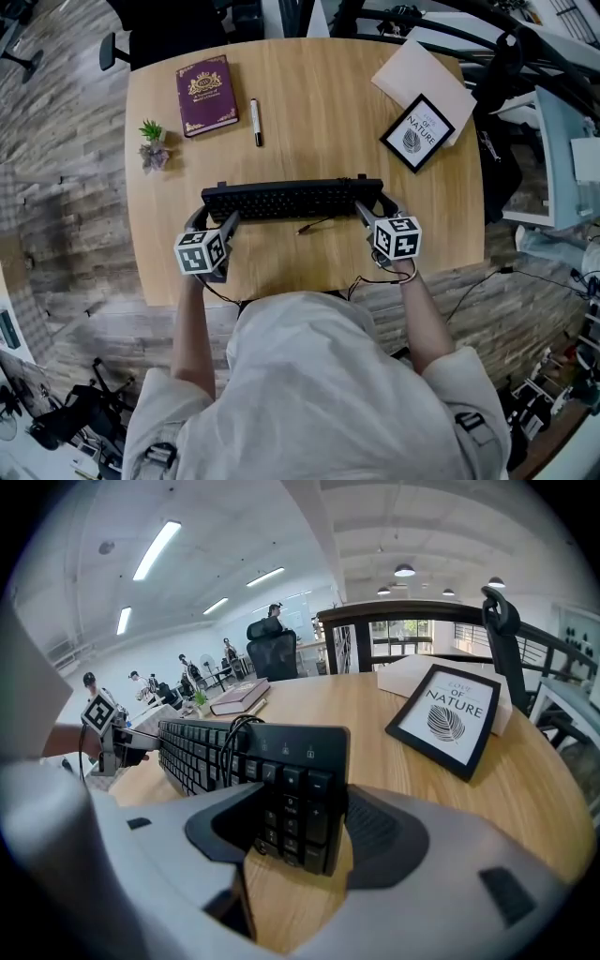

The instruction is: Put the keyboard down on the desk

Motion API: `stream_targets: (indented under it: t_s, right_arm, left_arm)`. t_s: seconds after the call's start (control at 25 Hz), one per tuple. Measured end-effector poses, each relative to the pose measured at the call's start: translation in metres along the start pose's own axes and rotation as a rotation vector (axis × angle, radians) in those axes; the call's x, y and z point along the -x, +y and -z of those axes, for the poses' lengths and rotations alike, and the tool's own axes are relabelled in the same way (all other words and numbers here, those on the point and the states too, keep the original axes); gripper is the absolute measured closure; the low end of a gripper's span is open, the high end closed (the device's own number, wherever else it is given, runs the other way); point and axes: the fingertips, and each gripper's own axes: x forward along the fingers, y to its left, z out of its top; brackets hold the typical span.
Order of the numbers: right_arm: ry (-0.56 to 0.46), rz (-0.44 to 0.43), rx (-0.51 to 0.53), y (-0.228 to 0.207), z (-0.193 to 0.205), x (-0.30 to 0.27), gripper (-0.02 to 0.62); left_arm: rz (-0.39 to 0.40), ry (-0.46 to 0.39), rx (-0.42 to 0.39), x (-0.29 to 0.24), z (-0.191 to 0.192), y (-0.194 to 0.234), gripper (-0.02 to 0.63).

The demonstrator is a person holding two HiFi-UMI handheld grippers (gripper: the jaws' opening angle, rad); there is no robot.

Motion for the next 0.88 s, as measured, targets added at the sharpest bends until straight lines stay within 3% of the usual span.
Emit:
stream_targets:
  t_s: [0.88]
  right_arm:
    - [0.040,-0.010,-0.047,-0.007,-0.006,-0.023,0.328]
  left_arm:
    - [-0.011,0.022,0.027,-0.017,-0.005,0.010,0.235]
